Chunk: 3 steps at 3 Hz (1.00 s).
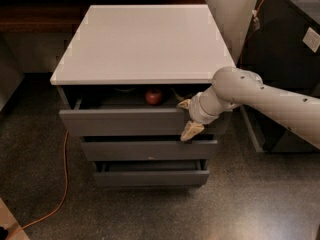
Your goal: Pick apple from top drawer and place on counter
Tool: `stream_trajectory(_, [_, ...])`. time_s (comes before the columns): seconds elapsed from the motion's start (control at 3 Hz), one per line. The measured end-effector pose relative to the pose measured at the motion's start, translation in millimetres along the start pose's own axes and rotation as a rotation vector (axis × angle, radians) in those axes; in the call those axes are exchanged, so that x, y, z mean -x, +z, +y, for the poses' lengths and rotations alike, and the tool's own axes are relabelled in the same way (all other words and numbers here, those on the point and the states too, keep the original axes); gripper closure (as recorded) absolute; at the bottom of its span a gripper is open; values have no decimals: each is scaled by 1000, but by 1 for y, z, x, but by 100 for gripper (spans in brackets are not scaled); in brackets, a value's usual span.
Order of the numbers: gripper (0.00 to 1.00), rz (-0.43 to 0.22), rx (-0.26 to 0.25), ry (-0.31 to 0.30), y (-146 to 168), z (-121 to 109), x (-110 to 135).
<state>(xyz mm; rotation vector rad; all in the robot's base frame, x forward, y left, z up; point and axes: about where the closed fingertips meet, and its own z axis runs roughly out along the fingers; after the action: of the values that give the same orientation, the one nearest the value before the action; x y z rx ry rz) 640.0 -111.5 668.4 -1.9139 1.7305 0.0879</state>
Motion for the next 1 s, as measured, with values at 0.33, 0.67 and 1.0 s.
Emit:
stream_trajectory(0.33, [0, -82, 41, 66, -27, 49, 30])
stream_trajectory(0.67, [0, -213, 96, 172, -71, 113, 74])
stream_trajectory(1.0, [0, -269, 97, 214, -94, 127, 92])
